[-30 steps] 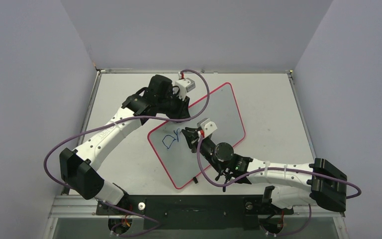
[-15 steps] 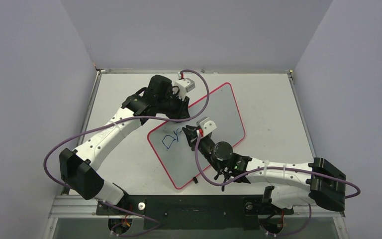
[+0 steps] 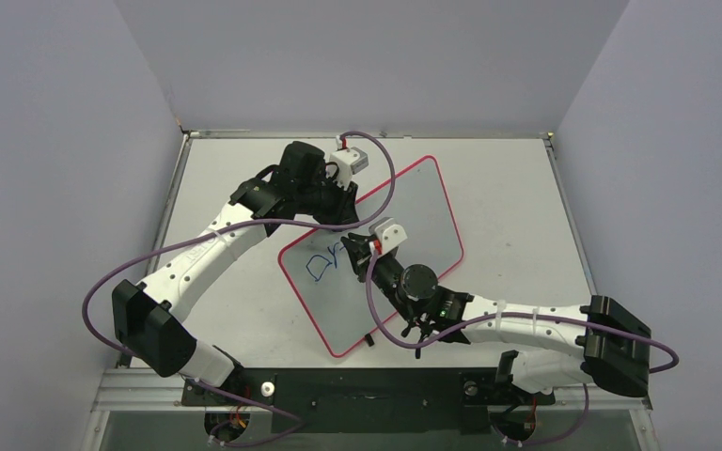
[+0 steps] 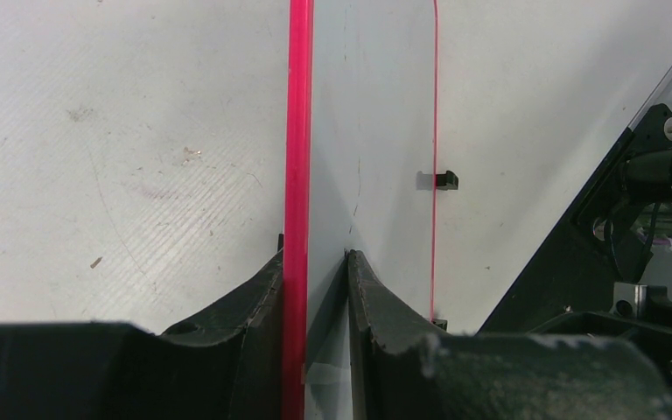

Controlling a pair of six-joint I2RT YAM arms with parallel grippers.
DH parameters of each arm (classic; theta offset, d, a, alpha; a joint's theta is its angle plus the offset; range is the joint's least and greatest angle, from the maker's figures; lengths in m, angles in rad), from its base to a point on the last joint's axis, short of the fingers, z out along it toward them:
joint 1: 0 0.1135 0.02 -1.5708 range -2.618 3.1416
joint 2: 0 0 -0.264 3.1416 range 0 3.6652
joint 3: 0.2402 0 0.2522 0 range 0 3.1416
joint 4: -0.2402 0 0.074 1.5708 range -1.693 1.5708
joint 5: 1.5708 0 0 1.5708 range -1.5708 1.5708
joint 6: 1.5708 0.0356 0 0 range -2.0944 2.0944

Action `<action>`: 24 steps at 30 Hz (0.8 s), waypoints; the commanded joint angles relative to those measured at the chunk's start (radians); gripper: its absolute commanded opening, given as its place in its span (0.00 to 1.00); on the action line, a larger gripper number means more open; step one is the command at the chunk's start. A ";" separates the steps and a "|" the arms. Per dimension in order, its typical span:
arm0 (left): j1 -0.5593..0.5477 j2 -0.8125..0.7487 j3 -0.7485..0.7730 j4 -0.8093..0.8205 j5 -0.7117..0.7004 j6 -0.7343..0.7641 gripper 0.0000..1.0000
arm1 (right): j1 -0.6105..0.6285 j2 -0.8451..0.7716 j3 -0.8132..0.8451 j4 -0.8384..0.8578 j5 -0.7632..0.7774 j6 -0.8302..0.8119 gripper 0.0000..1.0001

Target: Write a sentence on the whiteboard

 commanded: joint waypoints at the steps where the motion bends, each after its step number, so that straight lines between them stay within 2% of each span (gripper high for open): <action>1: 0.007 -0.043 0.001 0.050 -0.102 0.077 0.00 | 0.018 0.021 -0.007 0.009 -0.013 0.033 0.00; 11: 0.007 -0.043 0.001 0.049 -0.103 0.077 0.00 | 0.060 0.005 -0.054 0.002 0.015 0.066 0.00; 24: 0.007 -0.052 -0.004 0.048 -0.105 0.076 0.00 | 0.040 -0.022 -0.094 -0.038 0.097 0.050 0.00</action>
